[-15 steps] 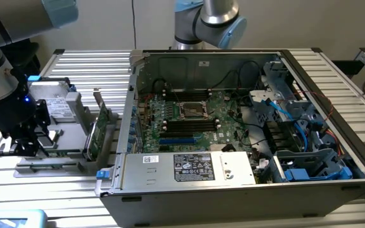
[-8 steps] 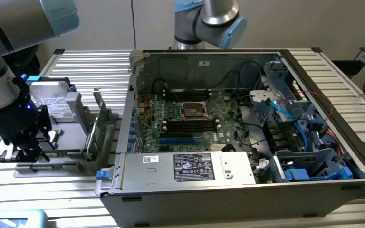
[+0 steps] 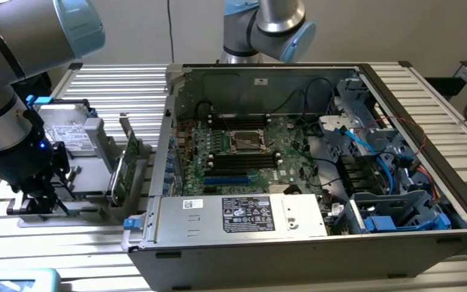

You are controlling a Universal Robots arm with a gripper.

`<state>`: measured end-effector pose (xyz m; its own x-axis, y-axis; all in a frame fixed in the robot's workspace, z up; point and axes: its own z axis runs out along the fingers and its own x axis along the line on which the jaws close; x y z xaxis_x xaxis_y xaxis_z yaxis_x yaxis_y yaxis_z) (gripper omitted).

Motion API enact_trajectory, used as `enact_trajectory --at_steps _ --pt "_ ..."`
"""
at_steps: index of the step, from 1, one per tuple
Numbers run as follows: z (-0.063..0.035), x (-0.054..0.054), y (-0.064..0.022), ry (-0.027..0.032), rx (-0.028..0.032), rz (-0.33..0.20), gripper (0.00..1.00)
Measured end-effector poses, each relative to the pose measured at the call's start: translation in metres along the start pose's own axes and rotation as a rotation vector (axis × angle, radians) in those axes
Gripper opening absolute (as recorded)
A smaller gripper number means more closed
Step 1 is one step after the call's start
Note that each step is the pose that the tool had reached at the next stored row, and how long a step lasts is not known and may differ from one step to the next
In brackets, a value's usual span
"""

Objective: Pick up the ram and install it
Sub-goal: 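Pick up the ram and move it above insertion slot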

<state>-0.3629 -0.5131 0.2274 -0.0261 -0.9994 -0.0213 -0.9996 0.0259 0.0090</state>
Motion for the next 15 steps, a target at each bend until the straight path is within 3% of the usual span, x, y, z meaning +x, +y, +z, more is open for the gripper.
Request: enact_trajectory --at_steps 9,15 --pt "0.0164 0.001 -0.0002 -0.0003 0.0 0.0 0.36" --pt "0.0256 0.001 -0.0003 -0.0011 -0.0036 0.001 0.36"
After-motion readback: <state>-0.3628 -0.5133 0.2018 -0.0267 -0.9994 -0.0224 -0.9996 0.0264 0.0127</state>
